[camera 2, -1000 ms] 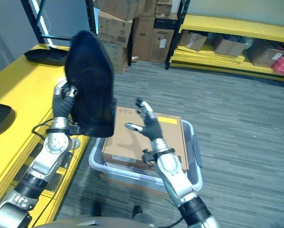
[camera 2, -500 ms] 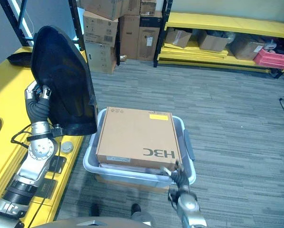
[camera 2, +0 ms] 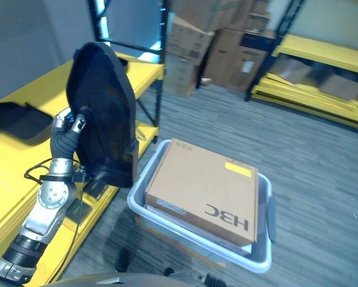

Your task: Move parts from the plastic box to the shelf.

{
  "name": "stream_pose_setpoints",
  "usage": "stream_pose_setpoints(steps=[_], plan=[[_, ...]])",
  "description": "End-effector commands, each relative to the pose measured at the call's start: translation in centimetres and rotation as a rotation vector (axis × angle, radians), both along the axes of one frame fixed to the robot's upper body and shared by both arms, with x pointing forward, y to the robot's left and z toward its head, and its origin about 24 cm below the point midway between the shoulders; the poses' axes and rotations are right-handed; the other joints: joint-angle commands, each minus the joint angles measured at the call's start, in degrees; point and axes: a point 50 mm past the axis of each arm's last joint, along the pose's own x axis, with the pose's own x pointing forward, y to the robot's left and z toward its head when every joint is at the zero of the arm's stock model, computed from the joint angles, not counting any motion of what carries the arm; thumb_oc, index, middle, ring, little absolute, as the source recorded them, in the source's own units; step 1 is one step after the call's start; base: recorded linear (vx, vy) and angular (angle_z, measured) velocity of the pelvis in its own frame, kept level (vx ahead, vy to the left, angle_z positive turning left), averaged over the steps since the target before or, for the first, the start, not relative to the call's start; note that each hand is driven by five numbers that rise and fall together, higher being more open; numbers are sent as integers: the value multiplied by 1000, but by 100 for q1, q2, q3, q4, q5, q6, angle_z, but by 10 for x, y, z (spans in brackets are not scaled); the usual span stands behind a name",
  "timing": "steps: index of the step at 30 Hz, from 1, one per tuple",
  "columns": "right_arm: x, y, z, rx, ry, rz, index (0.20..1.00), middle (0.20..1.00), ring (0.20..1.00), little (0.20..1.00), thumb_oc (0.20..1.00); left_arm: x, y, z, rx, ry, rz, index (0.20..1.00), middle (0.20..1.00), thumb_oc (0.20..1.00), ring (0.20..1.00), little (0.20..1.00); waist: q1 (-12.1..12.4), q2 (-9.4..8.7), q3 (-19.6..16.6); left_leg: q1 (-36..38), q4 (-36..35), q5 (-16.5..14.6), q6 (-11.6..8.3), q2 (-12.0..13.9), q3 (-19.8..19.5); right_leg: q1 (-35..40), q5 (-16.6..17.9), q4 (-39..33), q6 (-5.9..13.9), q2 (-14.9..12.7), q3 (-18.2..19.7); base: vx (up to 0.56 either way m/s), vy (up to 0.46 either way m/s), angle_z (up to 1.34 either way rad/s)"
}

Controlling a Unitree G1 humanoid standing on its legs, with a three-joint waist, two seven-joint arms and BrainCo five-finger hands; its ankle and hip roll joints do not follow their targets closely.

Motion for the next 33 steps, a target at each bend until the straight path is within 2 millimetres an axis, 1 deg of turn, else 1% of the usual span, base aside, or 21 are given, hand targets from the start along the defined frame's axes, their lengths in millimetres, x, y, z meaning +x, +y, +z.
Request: stream_pose_setpoints(steps=[1, 4, 5, 6, 7, 8, 9, 10, 12, 14, 17, 18, 20, 23, 24, 25, 26, 27, 30, 32, 33], plan=[[12, 11, -1, 62, 21, 47, 1000, 1000, 1000, 1000, 1000, 1, 11, 49, -50, -198, 19, 200, 200, 200, 200, 200, 176, -47, 321, 126, 17, -287, -108, 118, 267, -199, 64, 176, 27, -232, 100, -182, -305, 62], [17, 10, 0, 38, 40, 170, 1000, 1000, 1000, 1000, 1000, 0, 17, 50, -54, -199, 60, 200, 200, 200, 200, 200, 285, 36, 496, -125, 17, -66, -310, 284, 446, -143, 23, 146, 0, -196, -45, -125, -101, 67], [20, 9, 1, 21, 80, 212, 1000, 1000, 1000, 1000, 1000, -2, 24, 45, -61, -175, 54, 200, 200, 200, 200, 200, 390, 153, 726, -287, 32, 202, -483, 574, 1013, -49, 41, 176, 22, -199, -447, -222, -99, 72], [21, 8, 1, 26, 94, 194, 1000, 1000, 1000, 1000, 1000, -3, 27, 42, -63, -161, 48, 200, 200, 200, 200, 200, 406, 177, 790, -271, 89, 237, -500, 696, 1280, -26, 58, 199, 35, -231, -641, -200, -75, 86], [21, 7, 1, 31, 96, 184, 1000, 1000, 1000, 1000, 1000, -3, 28, 41, -63, -156, 48, 200, 200, 200, 200, 200, 407, 181, 809, -260, 110, 242, -504, 730, 1350, -15, 65, 202, 39, -244, -703, -133, -7, 132], [23, 5, 2, 53, 97, 128, 1000, 1000, 1000, 1000, 1000, -4, 31, 37, -65, -135, 42, 200, 200, 200, 200, 200, 411, 169, 838, -131, 229, 171, -472, 811, 1570, 7, 65, 219, 32, -319, -858, -174, 67, 169], [28, 2, 4, 78, 100, 55, 1000, 1000, 1000, 1000, 1000, -8, 34, 31, -55, -121, 53, 200, 200, 200, 200, 200, 398, 119, 767, -23, 544, -106, -335, 803, 1785, -99, 121, 271, 15, -482, -1037, -177, 90, 151], [28, 1, 4, 78, 103, 43, 1000, 1000, 1000, 1000, 1000, -8, 34, 31, -56, -121, 52, 200, 200, 200, 200, 200, 381, 99, 749, 10, 656, -203, -296, 782, 1861, -126, 136, 287, 12, -530, -1082, -174, 140, 111], [25, -5, 4, 53, 126, 52, 1000, 1000, 1000, 1000, 1000, -10, 36, 30, -69, -119, 57, 200, 200, 200, 200, 200, 315, 45, 692, 138, 1087, -500, -183, 732, 2155, -180, 161, 343, 5, -688, -1289, -124, 127, 105], [16, -13, 4, 5, 167, 99, 1000, 1000, 1000, 1000, 1000, -10, 33, 33, -62, -118, 49, 200, 200, 200, 200, 200, 201, 53, 597, 269, 1414, -626, -169, 756, 2445, -274, 191, 410, -7, -789, -1558, -100, 111, 78], [5, -18, 4, -21, 209, 109, 1000, 1000, 1000, 1000, 1000, -9, 28, 35, -47, -106, 14, 200, 200, 200, 200, 200, 110, 134, 481, 507, 1338, -719, -226, 787, 2714, -319, 216, 438, 24, -865, -1829, -47, 210, 152], [6, -22, 4, -57, 212, 105, 1000, 1000, 1000, 1000, 1000, -9, 26, 33, -33, -95, 2, 200, 200, 200, 200, 200, 85, 214, 365, 782, 800, -885, -205, 655, 2850, -344, 284, 398, 124, -967, -1940, -69, 511, 192], [14, -26, 6, -67, 177, 68, 1000, 1000, 1000, 1000, 1000, -11, 24, 30, -38, -79, -31, 200, 200, 200, 200, 200, 120, 290, 295, 879, 390, -854, -182, 529, 2829, -329, 355, 332, 233, -1058, -1959, -28, 388, 131], [25, -25, 8, -35, 136, -82, 1000, 1000, 1000, 1000, 1000, -15, 24, 29, -15, -87, -60, 200, 200, 200, 200, 200, 191, 322, 240, 904, 209, -825, -127, 422, 2719, -298, 443, 290, 370, -1183, -1903, 2, 269, 83], [27, -26, 9, -32, 142, -84, 1000, 1000, 1000, 1000, 1000, -16, 24, 30, -5, -85, -70, 200, 200, 200, 200, 200, 220, 320, 226, 911, 185, -843, -78, 373, 2662, -300, 464, 313, 425, -1245, -1872, 2, 377, 14], [26, -28, 9, -57, 162, 0, 1000, 1000, 1000, 1000, 1000, -15, 24, 33, 17, -94, -75, 200, 200, 200, 200, 200, 256, 318, 216, 921, 145, -855, -1, 316, 2656, -292, 468, 402, 482, -1337, -1861, 2, 302, -1], [25, -28, 9, -66, 164, 12, 1000, 1000, 1000, 1000, 1000, -15, 24, 33, 21, -96, -76, 200, 200, 200, 200, 200, 263, 317, 218, 919, 141, -857, 11, 307, 2662, -289, 463, 423, 487, -1353, -1862, -19, 295, 1], [23, -28, 9, -82, 166, 57, 1000, 1000, 1000, 1000, 1000, -14, 23, 34, 31, -98, -85, 200, 200, 200, 200, 200, 296, 313, 226, 910, 140, -868, 51, 277, 2668, -319, 519, 523, 504, -1481, -1909, -24, 181, 7], [25, -25, 8, -74, 138, 28, 1000, 1000, 1000, 1000, 1000, -10, 17, 38, 50, -90, -118, 200, 200, 200, 200, 200, 349, 302, 291, 892, 151, -917, 219, 163, 2612, -503, 689, 1122, 506, -1797, -1913, -22, 258, 3], [33, -26, 10, -73, 117, 30, 1000, 1000, 1000, 1000, 1000, -6, 10, 37, 56, -80, -136, 200, 200, 200, 200, 200, 179, 295, 364, 906, 133, -948, 352, 71, 2382, -783, 651, 1558, 471, -1559, -1406, 23, 231, 22], [33, -27, 10, -74, 110, 34, 1000, 1000, 1000, 1000, 1000, -4, 7, 36, 52, -75, -144, 200, 200, 200, 200, 200, 64, 282, 386, 902, 118, -957, 402, 15, 2235, -905, 590, 1636, 464, -1309, -1171, 38, 194, 36]])
